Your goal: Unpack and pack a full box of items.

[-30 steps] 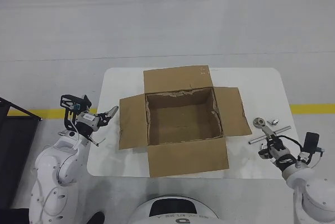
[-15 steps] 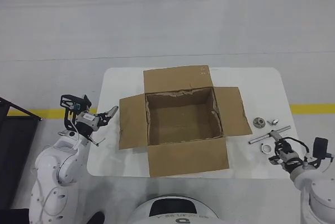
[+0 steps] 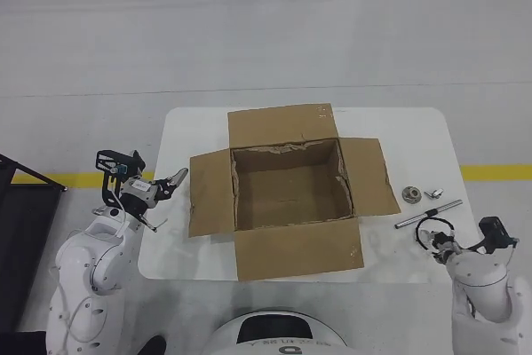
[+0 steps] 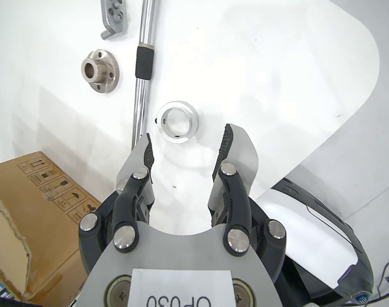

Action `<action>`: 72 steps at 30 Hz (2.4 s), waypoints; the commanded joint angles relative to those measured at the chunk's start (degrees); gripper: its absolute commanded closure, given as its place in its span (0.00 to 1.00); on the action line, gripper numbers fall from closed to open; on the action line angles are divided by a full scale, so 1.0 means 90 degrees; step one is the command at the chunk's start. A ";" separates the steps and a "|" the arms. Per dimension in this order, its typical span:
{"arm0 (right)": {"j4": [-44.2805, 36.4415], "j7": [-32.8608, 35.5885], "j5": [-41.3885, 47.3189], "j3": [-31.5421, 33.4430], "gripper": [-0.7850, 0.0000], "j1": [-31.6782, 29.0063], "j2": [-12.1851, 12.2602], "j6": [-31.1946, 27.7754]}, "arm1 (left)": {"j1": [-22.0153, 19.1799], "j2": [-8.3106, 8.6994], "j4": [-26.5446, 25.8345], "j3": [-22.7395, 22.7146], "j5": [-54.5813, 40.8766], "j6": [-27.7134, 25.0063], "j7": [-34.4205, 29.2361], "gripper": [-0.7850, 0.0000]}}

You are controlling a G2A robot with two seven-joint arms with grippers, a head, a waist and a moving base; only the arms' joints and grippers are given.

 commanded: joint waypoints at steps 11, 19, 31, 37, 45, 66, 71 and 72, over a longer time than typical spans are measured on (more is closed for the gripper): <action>0.0701 0.0317 -0.0760 -0.0366 0.56 0.0583 0.0086 0.0367 | 0.0000 0.0000 0.0000 0.0000 0.0000 0.0000 0.0000 0.00; 0.1207 0.0364 -0.1051 -0.0555 0.60 0.1012 0.0119 0.0528 | 0.0000 0.0000 0.0000 0.0000 0.0000 0.0000 0.0000 0.00; 0.1361 0.0540 -0.1177 -0.0507 1.00 0.1225 0.0164 0.0573 | 0.0000 0.0000 0.0000 0.0000 0.0000 0.0000 0.0000 0.00; 0.0379 0.0437 -0.0290 0.0299 1.00 0.0592 0.0136 0.0310 | 0.0000 0.0000 0.0000 0.0000 0.0000 0.0000 0.0000 0.00; -0.0352 0.0090 0.1319 0.1149 1.00 -0.0148 0.0007 -0.0207 | 0.0000 0.0000 0.0000 0.0000 0.0000 0.0000 0.0000 0.00; -0.2336 0.0229 0.0451 -0.1031 1.00 0.0083 0.0052 -0.0523 | 0.0000 0.0000 0.0000 0.0000 0.0000 0.0000 0.0000 0.00; -0.2179 0.0804 -0.0974 -0.2640 1.00 0.1091 0.0096 0.0307 | 0.0000 0.0000 0.0000 0.0000 0.0000 0.0000 0.0000 0.00; -0.2045 0.0920 -0.1167 -0.2898 1.00 0.1345 0.0093 0.0478 | 0.0000 0.0000 0.0000 0.0000 0.0000 0.0000 0.0000 0.00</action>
